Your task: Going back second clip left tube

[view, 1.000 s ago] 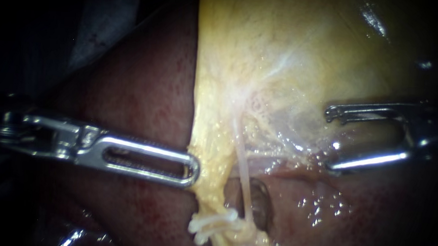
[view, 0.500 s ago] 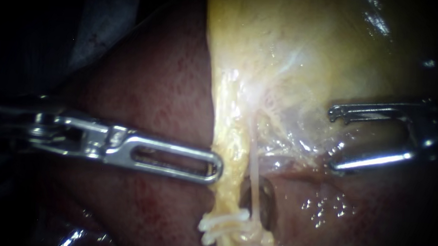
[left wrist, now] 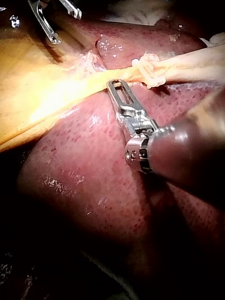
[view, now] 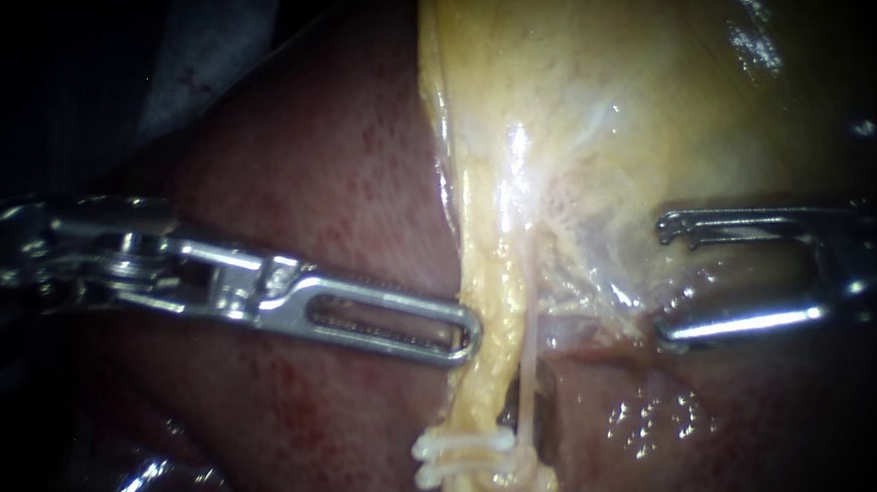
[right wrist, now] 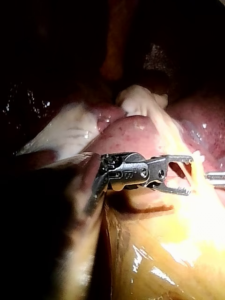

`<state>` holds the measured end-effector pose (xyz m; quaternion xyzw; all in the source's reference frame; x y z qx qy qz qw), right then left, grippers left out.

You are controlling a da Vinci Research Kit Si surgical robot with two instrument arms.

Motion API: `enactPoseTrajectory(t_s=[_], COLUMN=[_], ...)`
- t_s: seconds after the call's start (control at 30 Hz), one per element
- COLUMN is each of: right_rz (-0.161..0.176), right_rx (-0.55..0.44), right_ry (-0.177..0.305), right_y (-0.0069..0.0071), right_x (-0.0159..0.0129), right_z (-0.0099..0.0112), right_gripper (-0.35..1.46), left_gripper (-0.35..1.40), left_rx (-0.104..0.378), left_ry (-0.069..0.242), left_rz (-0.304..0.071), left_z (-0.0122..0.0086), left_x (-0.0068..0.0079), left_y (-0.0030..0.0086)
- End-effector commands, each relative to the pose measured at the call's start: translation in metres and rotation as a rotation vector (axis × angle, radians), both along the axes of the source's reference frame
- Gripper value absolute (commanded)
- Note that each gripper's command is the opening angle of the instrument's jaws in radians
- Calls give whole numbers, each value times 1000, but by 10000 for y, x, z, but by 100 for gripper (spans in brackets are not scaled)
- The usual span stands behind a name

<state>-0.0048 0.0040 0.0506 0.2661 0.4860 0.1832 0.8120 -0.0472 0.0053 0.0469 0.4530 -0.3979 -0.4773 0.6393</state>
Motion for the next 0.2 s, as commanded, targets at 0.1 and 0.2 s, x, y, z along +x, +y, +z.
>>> enactPoseTrajectory(t_s=[0.1, 0.2], right_rz=[-1, -1], right_rx=[0, 0], right_ry=[1, 1], right_y=[-1, -1], right_x=[0, 0], right_z=[0, -1], right_gripper=[52, 52], left_gripper=[-35, -35], left_rx=[0, 0], left_ry=[-1, -1], left_rz=[1, 1], left_z=[-1, -1], left_x=[0, 0], left_y=[-1, -1])
